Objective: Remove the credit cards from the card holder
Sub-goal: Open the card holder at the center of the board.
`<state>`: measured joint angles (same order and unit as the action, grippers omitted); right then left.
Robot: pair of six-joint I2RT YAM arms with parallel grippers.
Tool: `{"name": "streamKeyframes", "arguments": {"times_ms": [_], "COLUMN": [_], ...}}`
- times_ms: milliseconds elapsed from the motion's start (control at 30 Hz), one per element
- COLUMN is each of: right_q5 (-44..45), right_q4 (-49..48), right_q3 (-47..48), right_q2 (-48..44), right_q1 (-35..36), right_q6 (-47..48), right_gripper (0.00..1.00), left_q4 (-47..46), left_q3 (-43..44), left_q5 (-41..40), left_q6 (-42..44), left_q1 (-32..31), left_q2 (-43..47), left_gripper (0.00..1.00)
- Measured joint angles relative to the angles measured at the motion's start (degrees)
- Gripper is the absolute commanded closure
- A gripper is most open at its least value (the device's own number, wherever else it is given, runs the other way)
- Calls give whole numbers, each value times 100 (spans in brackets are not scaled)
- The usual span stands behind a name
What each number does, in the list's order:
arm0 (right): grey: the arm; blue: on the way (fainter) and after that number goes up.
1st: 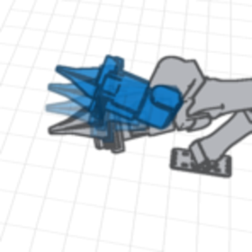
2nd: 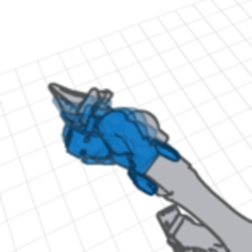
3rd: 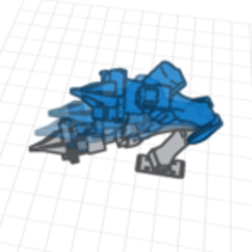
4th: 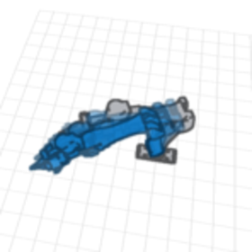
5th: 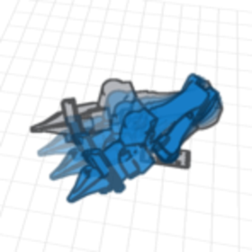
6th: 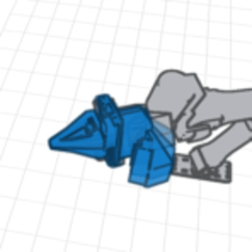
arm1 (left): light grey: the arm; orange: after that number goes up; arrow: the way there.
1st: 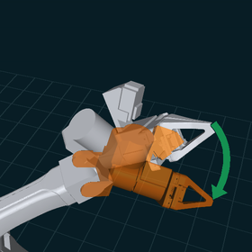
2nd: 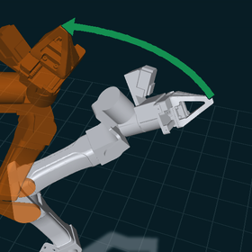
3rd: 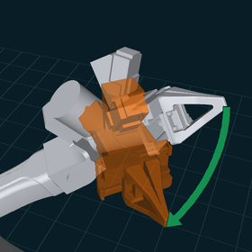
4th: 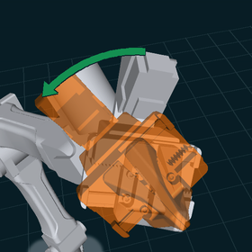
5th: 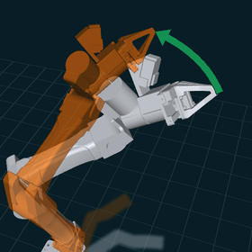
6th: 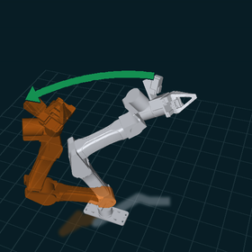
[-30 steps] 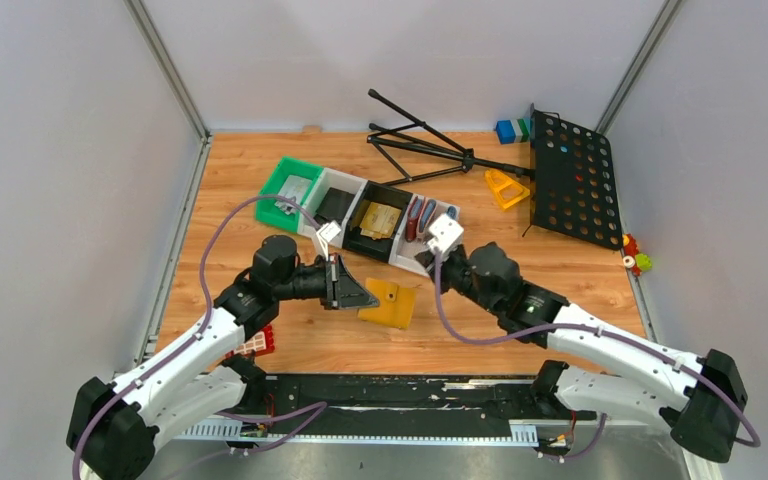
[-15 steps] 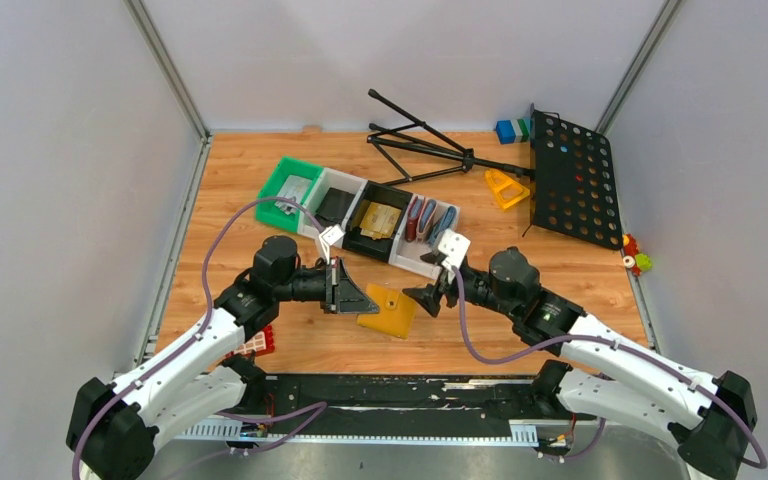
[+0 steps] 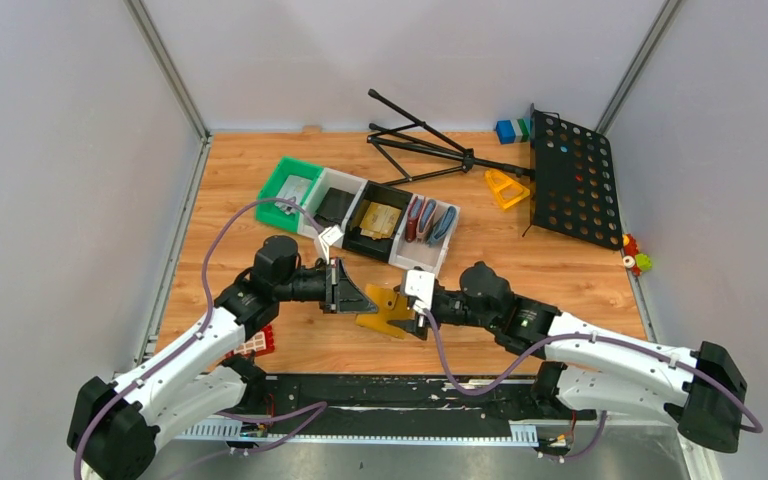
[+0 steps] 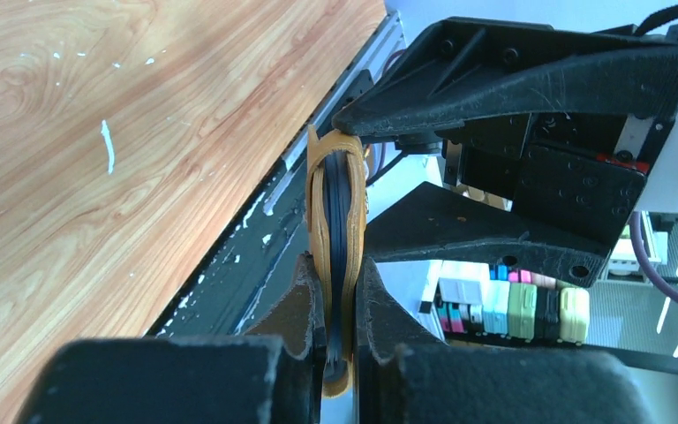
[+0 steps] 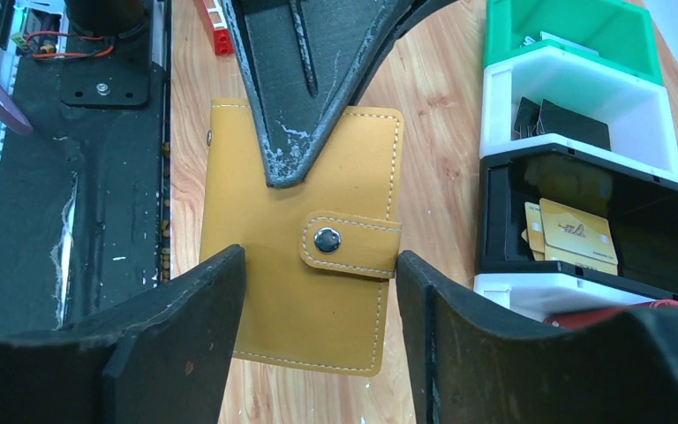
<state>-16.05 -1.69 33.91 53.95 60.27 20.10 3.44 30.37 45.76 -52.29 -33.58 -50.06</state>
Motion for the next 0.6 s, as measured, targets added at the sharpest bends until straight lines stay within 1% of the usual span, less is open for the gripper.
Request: {"name": "streamKeyframes", "arguments": {"times_ms": [67, 200, 333, 400, 500, 600], "right_q5": [138, 505, 732, 776, 811, 817], "right_q4": [-22, -98, -160, -160, -157, -155], "right_q3": [22, 28, 28, 26, 26, 26], "right_q2": [90, 131, 9, -50, -83, -83], "right_q1": [81, 146, 160, 173, 197, 197], "right_q6": [85, 125, 142, 146, 146, 146], "right_gripper": [47, 54, 67, 72, 71, 64], "left_q4": [68, 107, 83, -13, -105, -116], "left_q3": [0, 0, 0, 2, 2, 2], "left_q5": [-44, -122, -107, -107, -114, -111], "left_q6": [2, 17, -11, -24, -39, -52], "left_q1": [20, 31, 28, 31, 33, 33], "left_q2": [-17, -20, -20, -20, -20, -20], "left_gripper": [100, 100, 100, 100, 100, 100]}}
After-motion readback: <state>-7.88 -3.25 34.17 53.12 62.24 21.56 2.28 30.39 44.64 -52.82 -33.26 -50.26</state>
